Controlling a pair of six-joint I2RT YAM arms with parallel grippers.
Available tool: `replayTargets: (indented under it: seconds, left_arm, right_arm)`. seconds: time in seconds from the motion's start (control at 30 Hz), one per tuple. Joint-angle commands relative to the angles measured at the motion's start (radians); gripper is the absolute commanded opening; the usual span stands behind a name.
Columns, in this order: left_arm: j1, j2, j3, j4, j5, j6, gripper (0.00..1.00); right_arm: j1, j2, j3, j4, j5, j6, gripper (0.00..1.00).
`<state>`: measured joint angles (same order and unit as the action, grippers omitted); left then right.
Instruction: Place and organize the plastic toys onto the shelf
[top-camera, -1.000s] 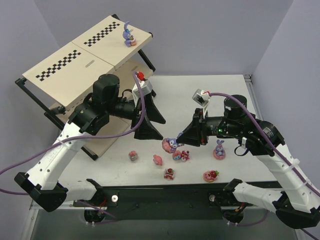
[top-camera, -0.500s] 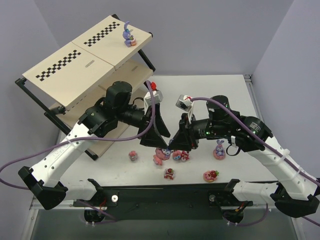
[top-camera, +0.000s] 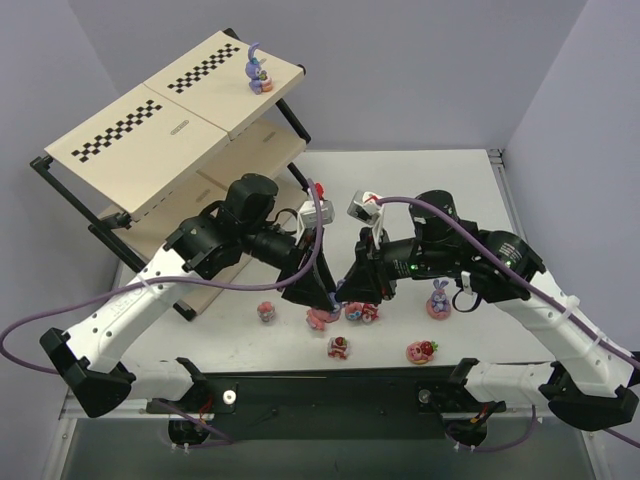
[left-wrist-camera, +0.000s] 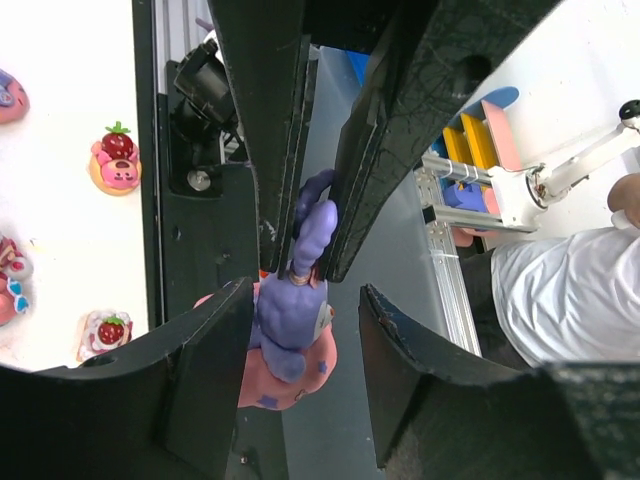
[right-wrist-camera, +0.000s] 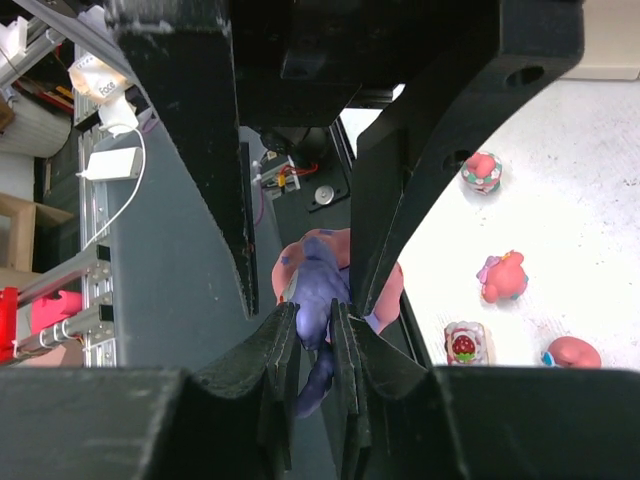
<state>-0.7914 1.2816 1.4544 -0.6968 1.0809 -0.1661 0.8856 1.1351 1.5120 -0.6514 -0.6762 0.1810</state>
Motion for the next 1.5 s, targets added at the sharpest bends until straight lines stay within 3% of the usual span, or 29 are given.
replayTargets:
  seconds: [0.0, 0.23, 0.33, 0.47, 0.6, 0.63, 0.73, 0.83, 0.87, 1.03, 1.07, 1.13, 1.17, 1.27, 1.47]
  left_arm:
    - [-0.008, 0.015, 0.008, -0.046, 0.008, 0.045, 0.56]
    - [-0.02, 0.03, 0.02, -0.104, -0.018, 0.095, 0.59]
    - [-0.025, 0.036, 0.027, -0.128, -0.03, 0.122, 0.48]
    - [-0.031, 0.047, 0.038, -0.15, -0.049, 0.151, 0.46]
    - [-0.034, 0.055, 0.047, -0.164, -0.055, 0.16, 0.25]
    - [-0.035, 0.055, 0.049, -0.168, -0.059, 0.16, 0.15]
    - [-0.037, 0.055, 0.055, -0.181, -0.075, 0.195, 0.01]
    - [-0.037, 0.051, 0.061, -0.184, -0.093, 0.203, 0.0]
    - [-0.035, 0.048, 0.063, -0.181, -0.113, 0.204, 0.0]
    - [-0.034, 0.028, 0.07, -0.162, -0.211, 0.191, 0.0]
    - [-0.032, 0.024, 0.07, -0.15, -0.229, 0.185, 0.0]
    - [-0.026, 0.018, 0.072, -0.141, -0.283, 0.171, 0.0]
    - [-0.023, 0.015, 0.072, -0.13, -0.3, 0.171, 0.0]
    - [0.007, -0.004, 0.069, -0.103, -0.355, 0.134, 0.0]
    - [0.145, -0.044, 0.107, -0.04, -0.446, 0.076, 0.0]
  right_arm:
    - [0.012, 0.014, 0.047, 0.016, 0.012, -0.014, 0.0]
    - [0.015, 0.031, 0.053, 0.013, 0.026, -0.025, 0.0]
    - [0.015, 0.034, 0.059, 0.015, 0.018, -0.023, 0.0]
    - [0.016, 0.048, 0.077, 0.015, -0.011, -0.011, 0.0]
    - [0.016, 0.064, 0.085, 0.015, -0.023, 0.003, 0.0]
    - [0.016, 0.068, 0.086, 0.015, -0.023, 0.005, 0.0]
    - [0.016, 0.074, 0.085, 0.013, -0.014, 0.006, 0.0]
    - [0.015, 0.083, 0.088, 0.003, 0.039, 0.017, 0.01]
    - [0.015, 0.084, 0.088, 0.002, 0.062, 0.018, 0.03]
    - [0.01, 0.072, 0.089, 0.002, 0.142, 0.031, 0.31]
    - [0.009, 0.068, 0.088, 0.002, 0.164, 0.035, 0.43]
    - [0.007, 0.049, 0.085, 0.004, 0.234, 0.034, 0.51]
    - [0.006, 0.04, 0.08, 0.004, 0.269, 0.032, 0.63]
    - [0.006, -0.017, 0.03, 0.044, 0.391, 0.018, 0.77]
    - [-0.004, -0.083, -0.012, 0.064, 0.642, 0.055, 0.8]
